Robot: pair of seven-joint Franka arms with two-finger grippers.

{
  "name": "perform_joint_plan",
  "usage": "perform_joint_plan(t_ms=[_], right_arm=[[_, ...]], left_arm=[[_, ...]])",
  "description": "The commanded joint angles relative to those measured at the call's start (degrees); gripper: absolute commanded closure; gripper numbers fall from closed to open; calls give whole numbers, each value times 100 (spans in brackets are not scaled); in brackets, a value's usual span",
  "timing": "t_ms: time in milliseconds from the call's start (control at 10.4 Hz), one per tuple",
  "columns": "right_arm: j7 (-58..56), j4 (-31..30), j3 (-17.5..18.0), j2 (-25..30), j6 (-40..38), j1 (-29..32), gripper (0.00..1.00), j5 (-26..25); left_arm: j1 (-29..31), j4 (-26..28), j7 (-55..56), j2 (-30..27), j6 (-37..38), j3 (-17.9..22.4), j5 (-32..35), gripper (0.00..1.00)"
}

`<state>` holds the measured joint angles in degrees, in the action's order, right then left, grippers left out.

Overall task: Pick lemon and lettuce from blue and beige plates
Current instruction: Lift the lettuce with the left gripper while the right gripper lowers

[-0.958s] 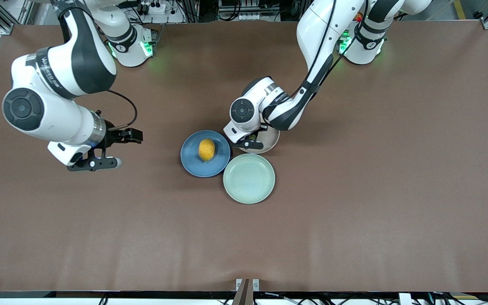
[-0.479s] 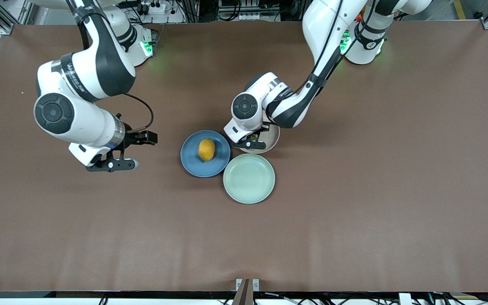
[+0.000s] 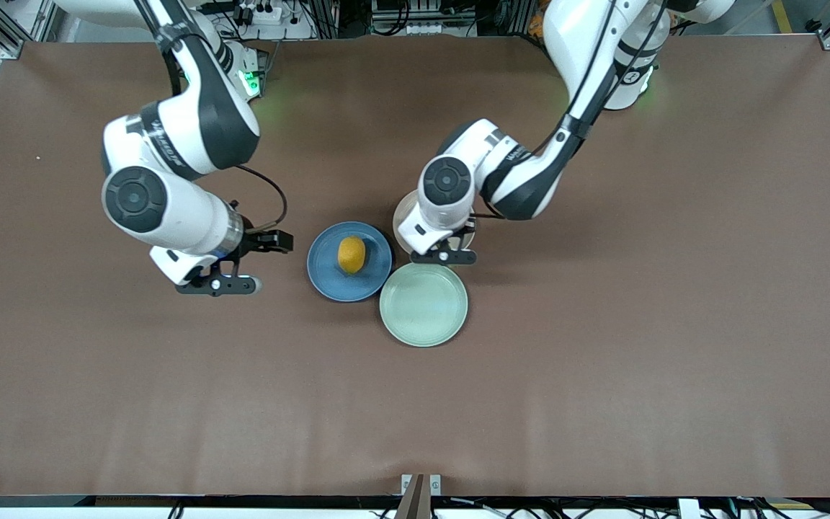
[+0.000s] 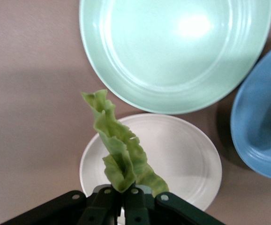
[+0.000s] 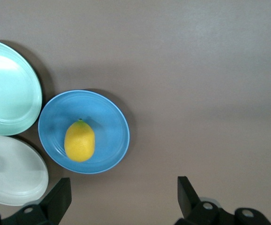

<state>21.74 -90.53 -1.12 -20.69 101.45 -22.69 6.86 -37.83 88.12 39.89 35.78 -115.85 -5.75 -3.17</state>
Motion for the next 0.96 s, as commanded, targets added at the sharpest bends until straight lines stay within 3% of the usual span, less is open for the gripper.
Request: perform_joint_plan(t_ms=[0,383,671,863], right_arm=[[208,-349,-11,-57,469,-165,0,114],[577,-570,-11,-198,946,-411,0,114],[821,-1185,-11,-207,1894,-578,0,114],[946,-1239,-11,-294,1993,-710,0,114]], left_arm=[[74,48,28,-97,63,178,351,100],[486,48,-296,-124,10,337,642,100],[1004,48,-928,-124,-8,329,827,100],[1259,48,-1341,-141,-8,329,835,100]])
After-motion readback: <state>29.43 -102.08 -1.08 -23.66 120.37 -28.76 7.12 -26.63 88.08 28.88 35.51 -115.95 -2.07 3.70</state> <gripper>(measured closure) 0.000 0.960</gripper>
